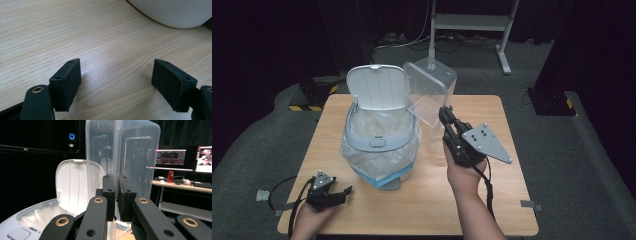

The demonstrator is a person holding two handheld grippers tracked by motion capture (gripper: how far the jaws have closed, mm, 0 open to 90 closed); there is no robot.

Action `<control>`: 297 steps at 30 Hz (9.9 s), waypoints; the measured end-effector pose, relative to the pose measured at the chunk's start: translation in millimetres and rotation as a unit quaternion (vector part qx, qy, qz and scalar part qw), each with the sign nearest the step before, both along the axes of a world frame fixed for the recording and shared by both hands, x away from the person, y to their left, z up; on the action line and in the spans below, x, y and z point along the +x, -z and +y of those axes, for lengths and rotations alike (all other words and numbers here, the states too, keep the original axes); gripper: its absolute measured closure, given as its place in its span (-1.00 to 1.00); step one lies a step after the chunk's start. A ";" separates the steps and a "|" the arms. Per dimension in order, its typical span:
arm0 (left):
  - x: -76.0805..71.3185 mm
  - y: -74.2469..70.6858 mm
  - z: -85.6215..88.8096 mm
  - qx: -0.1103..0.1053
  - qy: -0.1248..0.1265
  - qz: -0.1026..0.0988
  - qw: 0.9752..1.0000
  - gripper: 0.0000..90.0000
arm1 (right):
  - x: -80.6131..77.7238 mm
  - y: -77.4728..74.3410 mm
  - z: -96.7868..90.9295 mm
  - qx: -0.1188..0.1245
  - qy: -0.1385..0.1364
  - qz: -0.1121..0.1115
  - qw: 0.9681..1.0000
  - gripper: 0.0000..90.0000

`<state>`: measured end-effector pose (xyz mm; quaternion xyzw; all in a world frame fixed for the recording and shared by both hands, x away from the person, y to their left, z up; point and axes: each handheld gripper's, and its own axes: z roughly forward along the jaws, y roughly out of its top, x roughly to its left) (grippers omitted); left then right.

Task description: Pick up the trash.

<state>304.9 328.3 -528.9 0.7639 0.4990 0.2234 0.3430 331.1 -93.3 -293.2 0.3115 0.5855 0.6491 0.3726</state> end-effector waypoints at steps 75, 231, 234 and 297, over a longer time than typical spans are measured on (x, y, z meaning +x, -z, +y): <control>-0.7 0.0 -0.4 0.000 0.007 0.000 1.000 -0.47 | 15.0 30.6 97.5 0.010 -0.093 0.065 0.993 0.52; -0.5 0.0 -0.6 0.001 0.006 -0.001 1.000 -0.47 | 20.2 199.5 -47.5 -0.124 0.103 0.251 0.955 0.41; -0.5 0.0 -0.6 0.000 0.006 -0.001 1.000 -0.47 | 20.4 199.9 -49.2 -0.130 0.109 0.250 0.953 0.41; -0.4 0.0 -0.6 0.000 0.007 -0.001 1.000 -0.47 | 38.5 211.5 -52.6 -0.104 0.066 0.275 0.953 0.77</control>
